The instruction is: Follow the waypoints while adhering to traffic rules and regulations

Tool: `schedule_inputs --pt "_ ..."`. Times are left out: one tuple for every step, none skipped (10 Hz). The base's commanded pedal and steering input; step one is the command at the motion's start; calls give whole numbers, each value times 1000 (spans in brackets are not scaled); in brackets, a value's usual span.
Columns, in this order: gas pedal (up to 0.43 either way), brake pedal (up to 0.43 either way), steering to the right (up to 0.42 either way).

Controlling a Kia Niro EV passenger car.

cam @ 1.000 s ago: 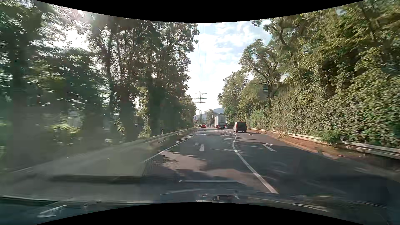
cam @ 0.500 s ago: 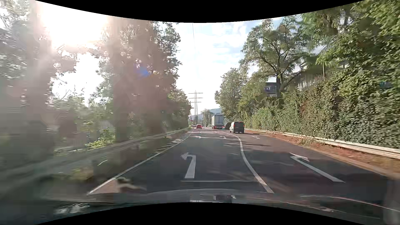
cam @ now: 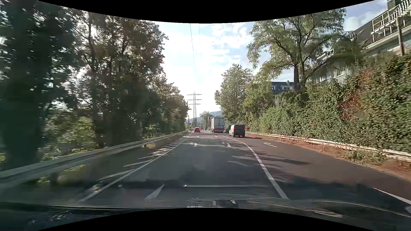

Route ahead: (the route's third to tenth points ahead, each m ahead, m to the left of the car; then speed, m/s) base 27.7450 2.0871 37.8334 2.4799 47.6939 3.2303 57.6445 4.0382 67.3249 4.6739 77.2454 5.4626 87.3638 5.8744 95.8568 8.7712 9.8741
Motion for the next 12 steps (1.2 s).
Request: schedule_inputs --pt "20 0 34" --pt "20 0 34" --pt "20 0 33" --pt "20 0 32" --pt "20 0 30" --pt "20 0 25" --pt "20 0 21" --pt "28 0 16" --pt "28 0 11" --pt "28 0 8" --pt "28 0 6" --pt "28 0 3"
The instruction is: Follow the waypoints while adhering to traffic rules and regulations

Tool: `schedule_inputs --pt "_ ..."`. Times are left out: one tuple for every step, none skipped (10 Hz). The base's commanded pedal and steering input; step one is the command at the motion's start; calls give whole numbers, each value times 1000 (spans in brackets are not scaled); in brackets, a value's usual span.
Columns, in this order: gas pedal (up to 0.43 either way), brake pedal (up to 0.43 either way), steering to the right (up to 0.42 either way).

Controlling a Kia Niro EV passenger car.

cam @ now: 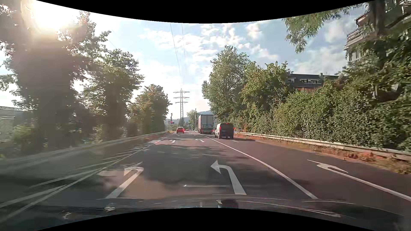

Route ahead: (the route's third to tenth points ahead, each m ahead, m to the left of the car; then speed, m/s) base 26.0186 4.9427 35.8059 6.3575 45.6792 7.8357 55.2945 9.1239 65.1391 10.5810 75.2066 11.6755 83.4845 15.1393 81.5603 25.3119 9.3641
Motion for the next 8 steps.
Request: schedule_inputs --pt "28 0 0" --pt "28 0 -1" --pt "28 0 -4" --pt "28 0 -8" --pt "28 0 -13" --pt "28 0 -17" --pt "28 0 -21" --pt "28 0 -25"
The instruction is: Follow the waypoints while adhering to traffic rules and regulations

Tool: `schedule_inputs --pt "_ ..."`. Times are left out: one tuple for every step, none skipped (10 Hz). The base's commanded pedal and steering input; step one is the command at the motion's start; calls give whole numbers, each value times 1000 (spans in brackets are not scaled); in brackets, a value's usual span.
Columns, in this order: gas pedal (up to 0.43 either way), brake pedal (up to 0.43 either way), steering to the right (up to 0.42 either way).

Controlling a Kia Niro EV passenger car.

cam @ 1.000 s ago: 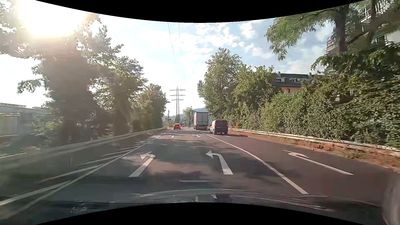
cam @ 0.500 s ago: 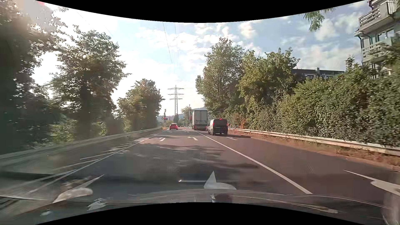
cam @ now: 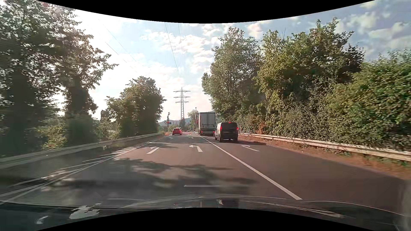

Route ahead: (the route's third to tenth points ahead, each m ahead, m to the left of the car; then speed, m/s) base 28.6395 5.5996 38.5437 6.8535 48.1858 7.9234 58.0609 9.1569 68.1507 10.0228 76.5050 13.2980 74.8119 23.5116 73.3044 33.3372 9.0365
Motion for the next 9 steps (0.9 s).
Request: schedule_inputs --pt "28 0 -30" --pt "28 0 -35" --pt "28 0 -38" --pt "28 0 -40" --pt "28 0 -41" --pt "28 0 -41" --pt "28 0 -41" --pt "28 0 -41" --pt "28 0 -41"
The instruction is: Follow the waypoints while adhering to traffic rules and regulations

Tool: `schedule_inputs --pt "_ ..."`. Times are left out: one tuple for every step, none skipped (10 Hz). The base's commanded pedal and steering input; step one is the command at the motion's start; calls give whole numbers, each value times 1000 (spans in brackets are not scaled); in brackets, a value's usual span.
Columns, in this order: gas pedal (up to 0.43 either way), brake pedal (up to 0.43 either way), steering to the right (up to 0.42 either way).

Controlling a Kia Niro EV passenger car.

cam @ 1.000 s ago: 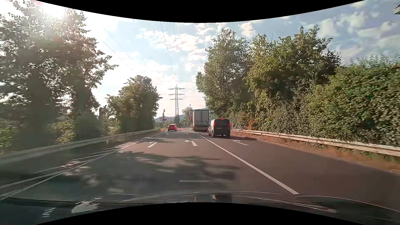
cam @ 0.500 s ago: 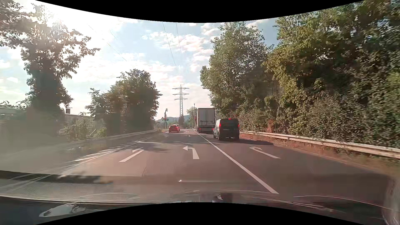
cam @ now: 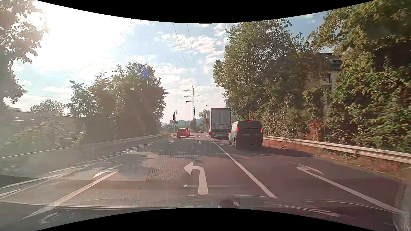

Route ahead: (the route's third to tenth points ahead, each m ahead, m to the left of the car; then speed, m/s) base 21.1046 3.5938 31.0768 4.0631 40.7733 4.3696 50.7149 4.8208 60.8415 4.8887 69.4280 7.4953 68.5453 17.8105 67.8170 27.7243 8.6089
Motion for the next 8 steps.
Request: schedule_inputs --pt "28 0 -41" --pt "28 0 -40" --pt "28 0 -40" --pt "28 0 -39" --pt "28 0 -36" --pt "28 0 -32" --pt "28 0 -28" --pt "28 0 -24"
